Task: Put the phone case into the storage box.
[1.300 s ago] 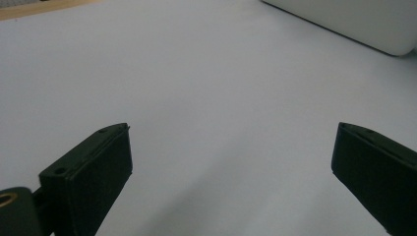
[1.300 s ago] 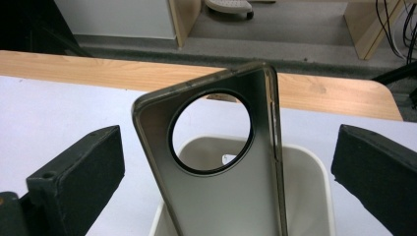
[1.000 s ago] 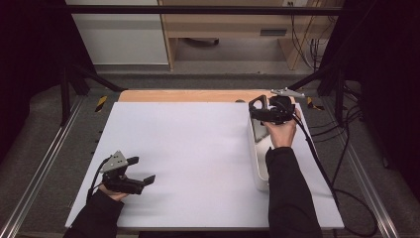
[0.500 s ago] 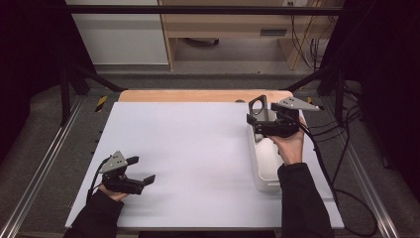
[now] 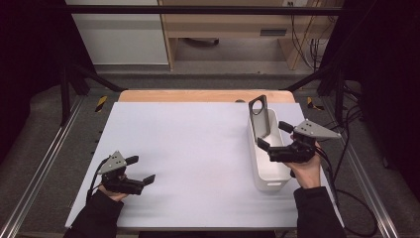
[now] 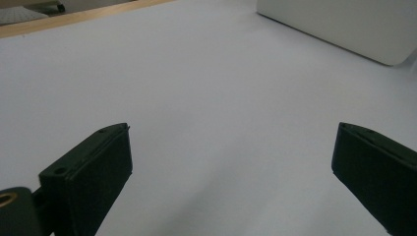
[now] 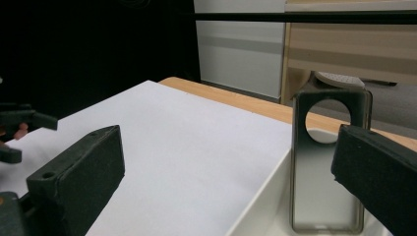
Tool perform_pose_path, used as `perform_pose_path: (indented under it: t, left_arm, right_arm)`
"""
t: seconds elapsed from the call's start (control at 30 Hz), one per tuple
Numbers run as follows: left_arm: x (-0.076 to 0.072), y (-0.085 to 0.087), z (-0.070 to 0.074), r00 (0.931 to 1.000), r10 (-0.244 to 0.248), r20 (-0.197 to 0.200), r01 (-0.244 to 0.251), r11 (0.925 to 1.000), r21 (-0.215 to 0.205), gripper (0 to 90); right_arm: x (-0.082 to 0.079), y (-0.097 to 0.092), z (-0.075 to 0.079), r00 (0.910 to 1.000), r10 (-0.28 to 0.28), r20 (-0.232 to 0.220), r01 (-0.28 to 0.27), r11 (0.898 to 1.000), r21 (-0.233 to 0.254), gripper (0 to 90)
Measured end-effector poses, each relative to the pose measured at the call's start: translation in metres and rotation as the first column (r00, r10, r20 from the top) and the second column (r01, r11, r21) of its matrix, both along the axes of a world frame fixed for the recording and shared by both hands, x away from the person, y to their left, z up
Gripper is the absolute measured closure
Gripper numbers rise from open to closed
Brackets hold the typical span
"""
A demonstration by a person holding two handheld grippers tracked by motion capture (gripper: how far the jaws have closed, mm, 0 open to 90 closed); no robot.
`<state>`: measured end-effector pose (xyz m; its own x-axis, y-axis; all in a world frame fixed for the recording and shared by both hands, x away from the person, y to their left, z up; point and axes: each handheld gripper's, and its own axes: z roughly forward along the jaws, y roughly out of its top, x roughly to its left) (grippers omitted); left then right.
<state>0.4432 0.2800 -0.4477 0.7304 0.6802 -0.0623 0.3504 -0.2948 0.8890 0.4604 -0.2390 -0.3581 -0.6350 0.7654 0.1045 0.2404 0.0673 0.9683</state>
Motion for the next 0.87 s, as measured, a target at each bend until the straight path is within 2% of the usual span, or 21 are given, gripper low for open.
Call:
perform_pose_path:
  t: [0.03,0.17,0.33,0.43,0.73,0.87]
  left_arm:
    - [0.000,0.000,0.000,1.0000,0.001,0.003,-0.001,1.0000,-0.001,1.3]
    - [-0.001,0.000,0.001,1.0000,0.000,0.010,0.000,1.0000,-0.005,1.2]
    - [-0.002,0.000,0.002,0.9998,-0.002,0.017,0.002,0.9999,-0.010,1.1]
    - [-0.003,0.001,0.002,0.9997,-0.001,0.026,0.001,0.9998,-0.020,1.2]
    - [-0.004,0.003,0.005,0.9990,0.005,0.045,-0.003,0.9993,-0.037,1.2]
    - [-0.004,0.003,0.005,0.9989,0.005,0.046,-0.003,0.9993,-0.038,1.1]
  right_arm:
    - [-0.007,-0.008,-0.007,0.9999,0.013,-0.008,-0.013,1.000,-0.001,0.1]
    - [-0.018,-0.020,-0.018,0.9994,0.032,-0.012,-0.032,0.999,0.010,0.1]
    - [-0.027,-0.036,-0.034,0.9990,0.032,-0.030,-0.031,0.999,0.031,0.1]
    - [-0.032,-0.045,-0.042,0.9993,0.026,-0.025,-0.025,0.999,0.042,0.0]
    - [-0.042,-0.059,-0.058,0.9986,0.024,-0.046,-0.022,0.999,0.049,0.0]
    - [-0.042,-0.059,-0.062,0.9978,0.035,-0.057,-0.034,0.999,0.024,0.0]
